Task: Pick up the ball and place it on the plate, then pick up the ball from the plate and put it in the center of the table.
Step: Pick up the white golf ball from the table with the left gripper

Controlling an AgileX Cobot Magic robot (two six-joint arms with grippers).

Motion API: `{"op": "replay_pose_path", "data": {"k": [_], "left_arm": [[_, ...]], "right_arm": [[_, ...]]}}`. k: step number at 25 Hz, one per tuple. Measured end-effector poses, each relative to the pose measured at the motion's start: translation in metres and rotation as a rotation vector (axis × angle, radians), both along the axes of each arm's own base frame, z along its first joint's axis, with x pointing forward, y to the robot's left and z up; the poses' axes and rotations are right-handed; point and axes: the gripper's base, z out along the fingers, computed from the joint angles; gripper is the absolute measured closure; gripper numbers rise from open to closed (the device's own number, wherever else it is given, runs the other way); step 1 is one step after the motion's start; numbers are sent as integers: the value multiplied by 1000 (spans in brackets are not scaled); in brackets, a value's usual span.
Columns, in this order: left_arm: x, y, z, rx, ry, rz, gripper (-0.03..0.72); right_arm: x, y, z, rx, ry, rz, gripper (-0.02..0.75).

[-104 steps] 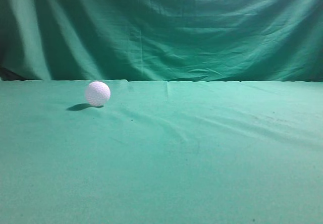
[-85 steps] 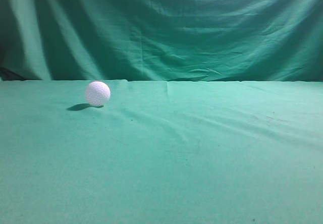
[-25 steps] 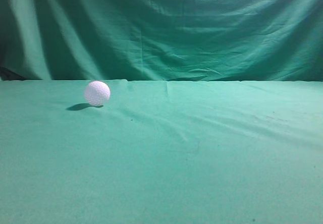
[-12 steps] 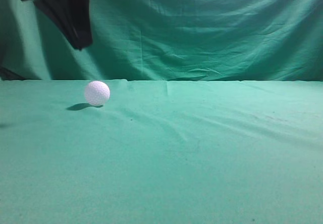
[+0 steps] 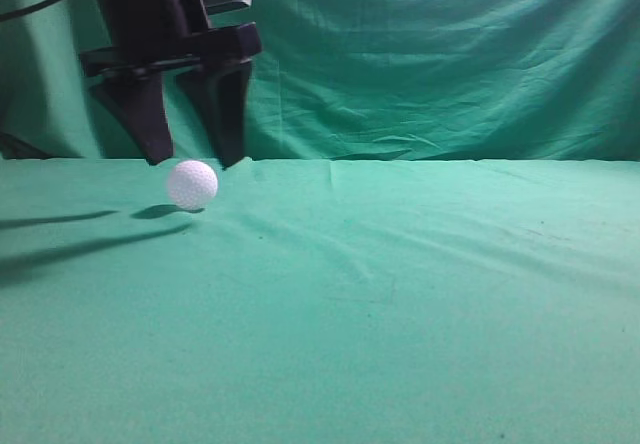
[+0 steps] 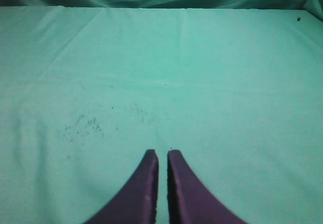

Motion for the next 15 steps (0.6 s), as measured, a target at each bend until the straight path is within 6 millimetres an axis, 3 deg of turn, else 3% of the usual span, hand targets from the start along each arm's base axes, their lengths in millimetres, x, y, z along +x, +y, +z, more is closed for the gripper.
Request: {"op": "replay_pose_path", "data": {"k": [2,5,8,15], "left_arm": [[4,-1,2,-8,-10,20,28],[12,-4,1,1,-27,25,45],[18,-5,-5,25,-18,17,139],[32,-10,-20,61,8,7,148]], "right_arm": [[0,0,0,0,0,0,673],[0,0,0,0,0,0,673],[0,0,0,1,0,0,673],[0,0,0,2,0,0,673]]}}
